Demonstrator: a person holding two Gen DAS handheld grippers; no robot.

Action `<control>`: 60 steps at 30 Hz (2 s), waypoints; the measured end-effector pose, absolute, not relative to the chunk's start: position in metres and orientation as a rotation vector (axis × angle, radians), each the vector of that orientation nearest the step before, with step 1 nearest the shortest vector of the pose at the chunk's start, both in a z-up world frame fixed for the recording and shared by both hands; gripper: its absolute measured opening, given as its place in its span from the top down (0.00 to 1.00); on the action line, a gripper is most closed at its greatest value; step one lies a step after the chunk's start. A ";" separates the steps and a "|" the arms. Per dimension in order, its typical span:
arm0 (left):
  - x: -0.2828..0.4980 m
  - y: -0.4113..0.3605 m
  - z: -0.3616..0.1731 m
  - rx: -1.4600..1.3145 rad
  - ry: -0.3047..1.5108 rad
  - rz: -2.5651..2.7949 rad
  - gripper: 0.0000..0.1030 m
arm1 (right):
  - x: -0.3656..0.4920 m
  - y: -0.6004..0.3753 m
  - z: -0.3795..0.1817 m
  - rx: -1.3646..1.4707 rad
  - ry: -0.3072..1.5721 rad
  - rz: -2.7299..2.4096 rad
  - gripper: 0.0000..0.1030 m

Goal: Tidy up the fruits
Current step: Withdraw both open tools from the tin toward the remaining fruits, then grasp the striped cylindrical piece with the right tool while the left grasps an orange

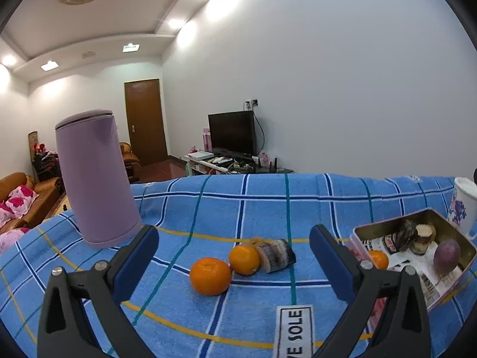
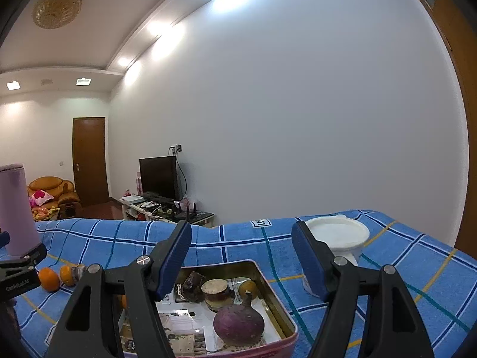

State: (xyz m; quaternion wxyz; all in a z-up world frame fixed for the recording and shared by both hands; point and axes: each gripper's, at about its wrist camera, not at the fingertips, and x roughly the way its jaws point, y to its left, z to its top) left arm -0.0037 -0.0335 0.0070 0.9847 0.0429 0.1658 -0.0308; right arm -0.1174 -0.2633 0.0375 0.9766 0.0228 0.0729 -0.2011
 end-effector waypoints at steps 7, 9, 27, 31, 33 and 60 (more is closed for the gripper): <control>0.006 -0.025 0.006 0.128 0.338 -0.086 0.00 | -0.116 -0.263 0.033 0.102 0.204 -0.428 0.31; 0.009 -0.020 0.005 0.108 0.354 -0.097 0.00 | -0.114 -0.258 0.032 0.103 0.220 -0.423 0.31; 0.062 0.061 -0.004 0.046 0.450 0.032 0.00 | -0.067 -0.168 0.023 0.083 0.311 -0.263 0.31; 0.075 0.082 -0.009 0.019 0.502 0.077 0.00 | -0.051 -0.149 0.019 0.070 0.343 -0.205 0.31; 0.080 0.089 -0.012 0.007 0.532 0.099 0.00 | -0.040 -0.139 0.016 0.067 0.373 -0.171 0.31; 0.093 0.113 -0.015 -0.012 0.624 0.123 0.00 | 0.083 -0.091 -0.039 0.024 0.835 0.021 0.59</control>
